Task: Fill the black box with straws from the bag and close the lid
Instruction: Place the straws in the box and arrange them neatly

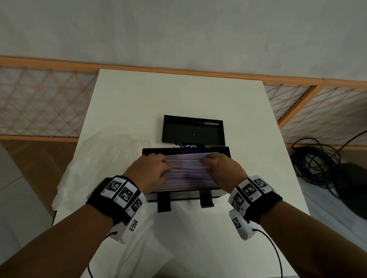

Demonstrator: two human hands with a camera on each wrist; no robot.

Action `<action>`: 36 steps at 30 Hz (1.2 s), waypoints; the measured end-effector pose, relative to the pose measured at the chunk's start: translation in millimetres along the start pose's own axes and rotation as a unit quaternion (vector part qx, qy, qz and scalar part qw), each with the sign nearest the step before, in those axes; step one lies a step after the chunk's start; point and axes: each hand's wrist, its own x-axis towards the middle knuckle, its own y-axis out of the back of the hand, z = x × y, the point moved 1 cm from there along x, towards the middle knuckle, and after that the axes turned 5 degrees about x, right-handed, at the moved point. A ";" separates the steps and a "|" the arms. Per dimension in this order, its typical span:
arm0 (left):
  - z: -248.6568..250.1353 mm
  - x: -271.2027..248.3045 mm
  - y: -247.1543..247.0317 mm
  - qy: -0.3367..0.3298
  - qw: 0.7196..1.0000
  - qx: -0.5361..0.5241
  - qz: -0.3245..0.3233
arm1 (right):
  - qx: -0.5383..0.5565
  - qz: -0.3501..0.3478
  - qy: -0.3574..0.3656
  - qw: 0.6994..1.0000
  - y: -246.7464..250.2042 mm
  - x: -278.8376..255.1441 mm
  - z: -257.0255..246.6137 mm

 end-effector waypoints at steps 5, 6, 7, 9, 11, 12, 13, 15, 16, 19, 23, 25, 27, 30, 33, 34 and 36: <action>-5.2 1.3 -3.0 -0.005 1.000 0.017 -0.003 | -0.025 0.024 -0.013 0.999 -0.7 -2.0 1.9; -5.9 1.7 -3.0 -0.007 1.000 0.012 -0.005 | -0.025 0.021 -0.012 0.999 -1.1 -1.6 1.9; -6.3 1.6 -2.5 -0.010 1.000 0.001 -0.003 | -0.021 0.018 -0.009 1.000 -1.0 -1.5 1.7; -6.7 0.6 -1.3 -0.019 0.996 -0.054 0.061 | 0.006 0.048 0.012 0.999 1.0 -3.4 0.3; -10.1 -2.6 2.9 0.018 0.977 -0.113 0.177 | 0.055 0.148 0.033 0.987 6.3 -7.9 1.5; -14.0 -5.0 4.1 0.059 0.966 -0.130 0.217 | 0.083 0.200 0.015 0.976 9.0 -11.7 4.7; -17.7 -7.8 4.4 0.100 0.956 -0.147 0.232 | 0.117 0.234 -0.027 0.965 11.8 -16.4 9.6; -25.0 -13.5 1.5 0.169 0.938 -0.206 0.222 | 0.191 0.218 -0.151 0.945 13.3 -25.4 22.2; -27.8 -16.4 -0.9 0.202 0.927 -0.238 0.207 | 0.216 0.170 -0.207 0.939 12.5 -28.3 26.9; -30.7 -20.9 -4.4 0.265 0.911 -0.281 0.142 | 0.269 0.061 -0.244 0.930 7.7 -30.5 30.5; -34.7 -19.7 -2.7 0.254 0.910 -0.307 0.115 | 0.282 0.065 -0.233 0.929 8.0 -32.4 30.4; -36.1 -19.2 -0.7 0.247 0.897 -0.352 0.103 | 0.280 0.066 -0.240 0.927 6.3 -35.8 30.3; -35.0 -18.5 1.3 0.244 0.897 -0.355 0.100 | 0.278 0.070 -0.241 0.927 4.0 -38.2 30.7; -35.1 -17.3 1.6 0.237 0.913 -0.317 0.102 | 0.269 0.074 -0.241 0.929 2.4 -38.7 30.8; -34.1 -17.3 3.3 0.250 0.915 -0.304 0.089 | 0.258 0.076 -0.259 0.928 6.4 -39.2 30.1; -34.0 -17.0 5.3 0.256 0.918 -0.284 0.103 | 0.247 0.106 -0.266 0.926 9.4 -39.5 29.7; -29.9 -17.2 14.5 0.249 0.924 -0.235 0.168 | 0.234 0.208 -0.253 0.916 19.0 -40.8 24.2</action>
